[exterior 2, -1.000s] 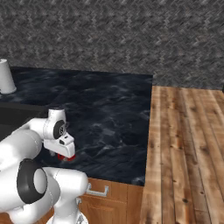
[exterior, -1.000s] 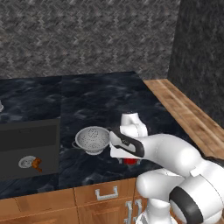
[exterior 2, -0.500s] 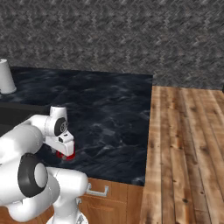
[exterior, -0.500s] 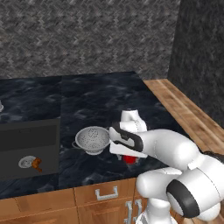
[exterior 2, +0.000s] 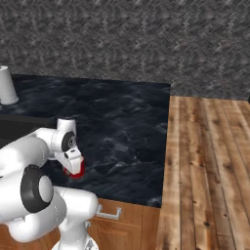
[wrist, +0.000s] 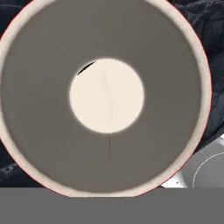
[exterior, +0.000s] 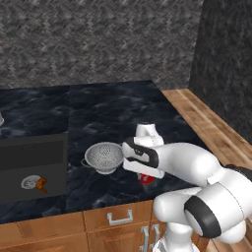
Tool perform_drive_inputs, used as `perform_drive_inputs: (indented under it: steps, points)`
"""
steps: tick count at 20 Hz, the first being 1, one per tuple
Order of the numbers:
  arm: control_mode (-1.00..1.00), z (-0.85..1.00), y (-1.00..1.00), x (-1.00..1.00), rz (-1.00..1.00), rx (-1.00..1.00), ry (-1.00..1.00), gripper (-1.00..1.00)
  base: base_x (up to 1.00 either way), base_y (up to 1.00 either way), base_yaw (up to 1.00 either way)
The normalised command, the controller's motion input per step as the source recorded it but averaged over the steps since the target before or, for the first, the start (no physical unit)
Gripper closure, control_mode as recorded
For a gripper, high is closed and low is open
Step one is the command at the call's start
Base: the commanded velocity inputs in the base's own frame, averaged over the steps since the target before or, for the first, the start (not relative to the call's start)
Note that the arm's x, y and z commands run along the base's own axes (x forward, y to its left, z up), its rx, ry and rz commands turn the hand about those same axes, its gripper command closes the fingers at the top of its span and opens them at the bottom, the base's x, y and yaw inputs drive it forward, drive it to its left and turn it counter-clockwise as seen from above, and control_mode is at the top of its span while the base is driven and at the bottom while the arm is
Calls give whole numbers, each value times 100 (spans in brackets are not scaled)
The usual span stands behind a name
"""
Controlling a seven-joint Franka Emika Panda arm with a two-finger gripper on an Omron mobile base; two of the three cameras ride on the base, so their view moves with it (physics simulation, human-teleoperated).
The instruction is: Pick the colander and mug and place them in the sink. Then turn on the water.
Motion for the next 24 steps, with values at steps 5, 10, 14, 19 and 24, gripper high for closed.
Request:
perform_drive_inputs:
  steps: [5, 10, 14, 19, 24]
  points:
    - [-100, -6, 15, 18, -4, -11, -2, 100, 0, 0, 0]
    - [-100, 24, 1, -20, 2, -5, 0, 100, 0, 0, 0]
    - [-100, 65, -14, -8, 14, -2, 7, 100, 0, 0, 0]
    - [-100, 73, -18, -8, 17, -3, 14, 100, 0, 0, 0]
    - [-100, 59, -27, -24, 21, -1, 13, 100, 0, 0, 0]
